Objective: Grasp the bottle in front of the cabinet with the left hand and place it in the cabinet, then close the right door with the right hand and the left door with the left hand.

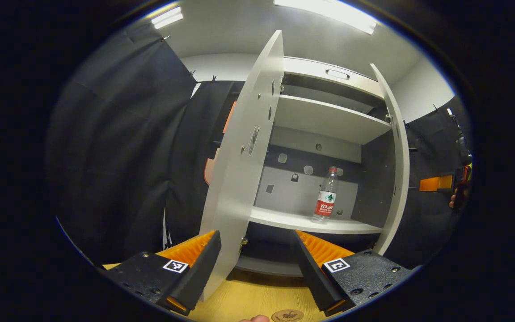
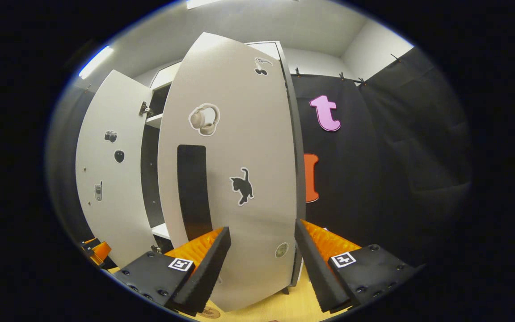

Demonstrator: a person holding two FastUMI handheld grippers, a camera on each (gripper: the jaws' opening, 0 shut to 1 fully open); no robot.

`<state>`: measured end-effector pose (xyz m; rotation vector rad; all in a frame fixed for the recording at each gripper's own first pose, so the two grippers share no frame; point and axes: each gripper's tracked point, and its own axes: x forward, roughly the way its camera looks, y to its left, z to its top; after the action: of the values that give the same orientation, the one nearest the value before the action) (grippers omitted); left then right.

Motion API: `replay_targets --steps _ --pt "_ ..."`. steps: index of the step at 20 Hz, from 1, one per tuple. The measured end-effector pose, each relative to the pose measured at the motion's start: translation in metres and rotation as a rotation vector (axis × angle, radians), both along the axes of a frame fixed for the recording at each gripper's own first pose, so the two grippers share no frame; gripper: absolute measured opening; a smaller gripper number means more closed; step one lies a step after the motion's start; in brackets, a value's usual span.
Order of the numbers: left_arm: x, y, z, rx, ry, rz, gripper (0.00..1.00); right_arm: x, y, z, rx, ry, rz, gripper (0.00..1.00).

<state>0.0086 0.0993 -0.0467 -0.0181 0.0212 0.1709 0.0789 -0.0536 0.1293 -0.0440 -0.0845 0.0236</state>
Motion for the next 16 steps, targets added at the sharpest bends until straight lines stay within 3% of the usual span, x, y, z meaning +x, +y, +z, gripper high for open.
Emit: replay_targets --steps 1,2,8,16 --pt "-0.002 0.0 0.001 -0.002 -0.003 0.001 0.97 0.004 0.006 -0.002 0.006 0.008 0.013 0.89" --pt "-0.003 0.0 0.002 -0.001 -0.004 0.002 0.95 0.007 0.011 -0.004 0.012 0.015 0.025 0.96" --pt "-0.003 -0.001 0.008 0.003 -0.017 -0.003 0.94 0.03 0.044 -0.011 -0.006 0.038 0.092 0.96" --pt "-0.012 -0.01 0.028 0.014 -0.052 -0.004 0.95 0.064 0.065 -0.005 -0.058 0.039 0.079 0.95"
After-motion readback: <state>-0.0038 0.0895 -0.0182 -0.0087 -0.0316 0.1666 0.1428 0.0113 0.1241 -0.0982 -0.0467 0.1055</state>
